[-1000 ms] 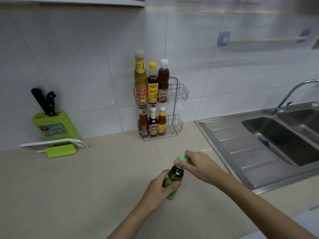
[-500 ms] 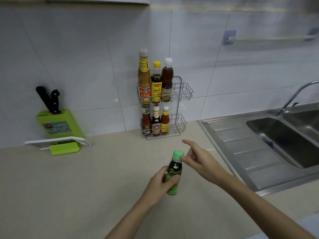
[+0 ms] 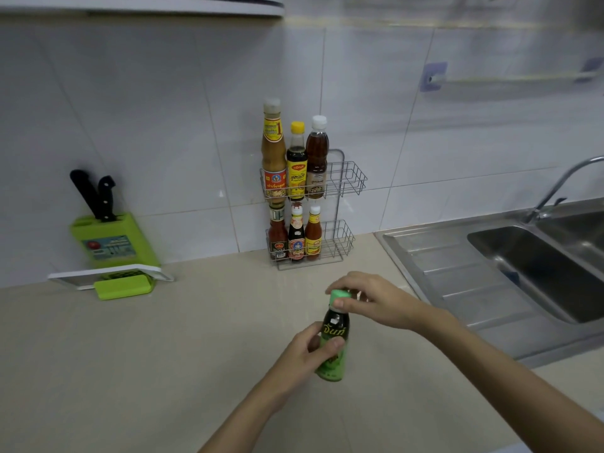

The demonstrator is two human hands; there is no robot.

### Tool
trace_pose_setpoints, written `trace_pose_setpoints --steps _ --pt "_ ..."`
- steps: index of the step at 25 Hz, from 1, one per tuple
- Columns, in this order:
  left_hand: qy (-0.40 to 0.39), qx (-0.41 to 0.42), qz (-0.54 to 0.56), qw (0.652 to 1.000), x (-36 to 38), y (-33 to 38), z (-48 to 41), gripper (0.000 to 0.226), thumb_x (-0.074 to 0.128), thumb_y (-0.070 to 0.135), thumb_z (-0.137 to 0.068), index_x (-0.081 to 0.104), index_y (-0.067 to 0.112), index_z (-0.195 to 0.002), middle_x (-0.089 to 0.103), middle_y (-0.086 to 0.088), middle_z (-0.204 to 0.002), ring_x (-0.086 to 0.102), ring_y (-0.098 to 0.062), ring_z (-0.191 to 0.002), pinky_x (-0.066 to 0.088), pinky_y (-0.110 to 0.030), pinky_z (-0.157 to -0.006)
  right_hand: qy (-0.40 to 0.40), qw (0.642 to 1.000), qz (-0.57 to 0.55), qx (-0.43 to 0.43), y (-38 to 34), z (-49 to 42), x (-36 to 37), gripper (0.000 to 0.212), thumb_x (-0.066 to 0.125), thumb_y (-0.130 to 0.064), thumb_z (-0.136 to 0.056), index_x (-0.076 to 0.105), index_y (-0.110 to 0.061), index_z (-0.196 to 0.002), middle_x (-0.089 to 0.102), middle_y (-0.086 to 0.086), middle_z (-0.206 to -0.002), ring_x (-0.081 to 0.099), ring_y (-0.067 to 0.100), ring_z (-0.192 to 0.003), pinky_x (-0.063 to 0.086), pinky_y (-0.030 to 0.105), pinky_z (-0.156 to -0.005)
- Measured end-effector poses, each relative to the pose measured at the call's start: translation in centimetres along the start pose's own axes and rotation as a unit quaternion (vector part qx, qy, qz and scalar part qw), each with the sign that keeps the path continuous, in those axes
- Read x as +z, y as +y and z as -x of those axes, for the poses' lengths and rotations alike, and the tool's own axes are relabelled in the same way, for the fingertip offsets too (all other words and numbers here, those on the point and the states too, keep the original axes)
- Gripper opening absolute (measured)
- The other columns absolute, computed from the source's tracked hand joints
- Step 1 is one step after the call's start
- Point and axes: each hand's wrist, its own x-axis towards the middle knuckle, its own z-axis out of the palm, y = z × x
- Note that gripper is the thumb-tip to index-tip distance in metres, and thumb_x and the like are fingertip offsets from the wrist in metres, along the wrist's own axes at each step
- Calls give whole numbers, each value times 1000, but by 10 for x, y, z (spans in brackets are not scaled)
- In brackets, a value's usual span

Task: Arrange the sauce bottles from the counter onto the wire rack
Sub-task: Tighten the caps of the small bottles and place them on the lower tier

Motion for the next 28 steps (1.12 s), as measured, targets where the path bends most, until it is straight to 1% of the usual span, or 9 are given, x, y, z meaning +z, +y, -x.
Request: trace_pose_setpoints --steps 2,4,6,8,11,14,18,24,28 --pt "-36 -8 18 999 0 7 2 38 62 42 -89 59 14 -115 67 -4 -98 68 -30 -100 52 -37 -91 12 995 82 -59 -2 0 -3 33 44 -50 -93 59 -21 -98 55 -6 -93 51 8 -80 45 24 -70" --pt "-58 -10 32 998 2 17 4 30 58 41 -90 61 15 -106 66 -5 -89 69 -22 -82 54 -28 -74 17 985 149 -87 -3 -1 -8 33 36 -41 -95 51 -16 -80 48 -3 -82 46 13 -74 44 33 -69" --pt "-54 -3 25 998 5 25 4 25 56 45 -86 60 21 -94 62 -4 -77 64 -15 -67 48 -23 -59 11 987 140 -82 -2 -1 -8 38 30 -34 -98 47 -12 -72 47 2 -76 46 17 -70 43 39 -68" --pt "-62 5 2 998 8 27 2 22 60 45 -85 58 24 -90 61 2 -72 61 -12 -63 45 -23 -57 30 992 113 -55 -1 -3 -6 44 26 -33 -98 45 -8 -67 46 3 -70 43 16 -63 41 40 -64" --pt "-55 0 -30 998 10 22 -1 20 68 40 -82 57 26 -91 62 8 -73 61 -8 -63 49 -22 -61 31 991 128 -22 -3 -8 -2 51 20 -42 -93 43 -7 -63 40 0 -61 37 12 -54 39 39 -58" --pt "3 -11 -108 994 12 15 -6 31 67 55 -73 57 31 -91 63 8 -79 62 -10 -70 52 -31 -67 26 988 152 1 1 -10 2 50 19 -42 -91 42 -9 -62 38 -1 -58 35 11 -51 36 37 -57" --pt "76 -10 -232 970 18 8 -10 40 58 67 -67 51 31 -85 59 7 -74 59 -12 -64 51 -31 -60 58 984 171 -8 10 -8 10 44 17 -39 -89 38 -12 -62 39 -2 -58 33 15 -51 35 34 -58" --pt "157 6 -355 921 23 -5 -19 45 44 75 -71 38 33 -86 54 9 -73 57 -16 -70 41 -31 -58 30 974 225 -22 17 -22 12 39 17 -36 -86 41 -16 -63 43 -2 -63 34 15 -52 35 32 -61" --pt "166 9 -359 919 10 2 -37 47 50 74 -67 41 31 -82 55 8 -68 53 -12 -62 37 -28 -52 71 987 133 49 29 -26 18 44 21 -44 -90 45 -15 -69 49 -3 -64 41 14 -54 35 32 -57"
